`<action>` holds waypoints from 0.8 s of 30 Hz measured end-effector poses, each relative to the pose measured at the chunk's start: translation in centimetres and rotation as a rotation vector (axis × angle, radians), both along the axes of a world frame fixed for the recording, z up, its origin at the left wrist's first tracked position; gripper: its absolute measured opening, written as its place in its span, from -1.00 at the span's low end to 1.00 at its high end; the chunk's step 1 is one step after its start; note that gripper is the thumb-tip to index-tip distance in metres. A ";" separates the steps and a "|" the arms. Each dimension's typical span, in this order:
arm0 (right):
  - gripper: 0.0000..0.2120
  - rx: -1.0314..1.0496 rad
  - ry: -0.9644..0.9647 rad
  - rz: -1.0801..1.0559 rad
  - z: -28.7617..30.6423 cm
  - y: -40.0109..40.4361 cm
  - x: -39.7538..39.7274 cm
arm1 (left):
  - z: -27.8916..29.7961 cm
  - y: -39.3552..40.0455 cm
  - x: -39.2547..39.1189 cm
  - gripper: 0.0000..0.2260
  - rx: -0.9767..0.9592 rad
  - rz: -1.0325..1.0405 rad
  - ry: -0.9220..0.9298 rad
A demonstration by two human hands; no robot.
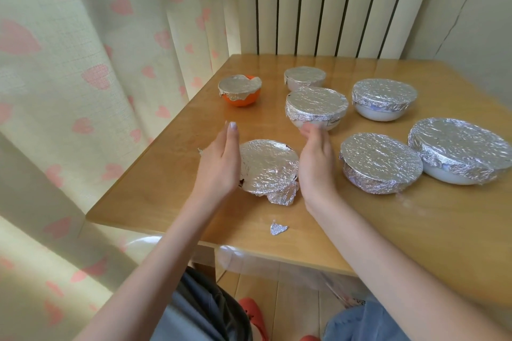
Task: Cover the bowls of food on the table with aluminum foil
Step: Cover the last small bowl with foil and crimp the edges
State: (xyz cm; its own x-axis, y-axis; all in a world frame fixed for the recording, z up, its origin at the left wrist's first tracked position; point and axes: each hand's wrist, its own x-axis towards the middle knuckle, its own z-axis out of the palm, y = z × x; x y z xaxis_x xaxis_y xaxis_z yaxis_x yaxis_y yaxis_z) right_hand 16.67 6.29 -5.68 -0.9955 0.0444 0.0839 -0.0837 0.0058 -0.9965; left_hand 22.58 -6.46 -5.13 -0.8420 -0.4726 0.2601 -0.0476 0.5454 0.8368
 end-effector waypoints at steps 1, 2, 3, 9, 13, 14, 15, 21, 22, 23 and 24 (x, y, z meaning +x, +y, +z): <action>-0.55 0.022 0.042 0.029 0.2 -0.3 0.0 | 0.2 -0.4 -0.2 -0.44 -0.005 -0.045 -0.004; -0.53 0.060 0.065 0.080 0.3 -0.6 0.0 | 0.3 -0.8 -0.5 -0.45 -0.005 -0.103 -0.007; -0.52 0.123 0.080 0.146 0.2 -0.9 -0.2 | 0.3 -1.0 -0.7 -0.50 -0.017 -0.170 -0.017; -0.54 0.435 0.137 0.308 -0.7 -0.4 -0.4 | -0.2 -0.9 -1.4 -0.66 -0.121 -0.312 -0.066; -0.52 0.463 0.129 0.279 -0.4 -0.6 -0.5 | -0.4 -0.7 -1.6 -0.58 -0.096 -0.259 -0.038; -0.51 0.460 0.124 0.279 -0.5 -0.6 -0.6 | -0.4 -0.6 -1.6 -0.57 -0.098 -0.248 -0.044; -0.51 0.448 0.115 0.287 -0.5 -0.7 -0.7 | -0.5 -0.6 -1.6 -0.57 -0.096 -0.240 -0.048; -0.47 0.281 -0.024 0.403 -0.6 -0.3 -1.8 | -1.4 0.2 -0.9 -0.55 -0.054 -0.130 -0.006; -0.45 0.267 -0.061 0.437 -0.5 -0.2 -2.1 | -1.4 0.5 -0.7 -0.58 -0.050 -0.105 0.005; -0.42 0.250 -0.103 0.476 -0.2 -0.1 -2.2 | -1.4 0.8 -0.6 -0.60 -0.036 -0.082 0.012; -0.40 0.225 -0.144 0.510 0.0 0.0 -2.4 | -1.3 0.9 -0.6 -0.61 -0.006 -0.063 0.008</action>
State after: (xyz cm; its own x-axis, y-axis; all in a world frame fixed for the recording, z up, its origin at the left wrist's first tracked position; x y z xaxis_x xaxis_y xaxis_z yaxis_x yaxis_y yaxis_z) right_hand 14.30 6.28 -5.67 -0.8883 -0.4476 -0.1024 0.0052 0.2131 -0.9770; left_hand 22.01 -5.53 -6.41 -0.8679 -0.4174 0.2694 -0.0069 0.5524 0.8336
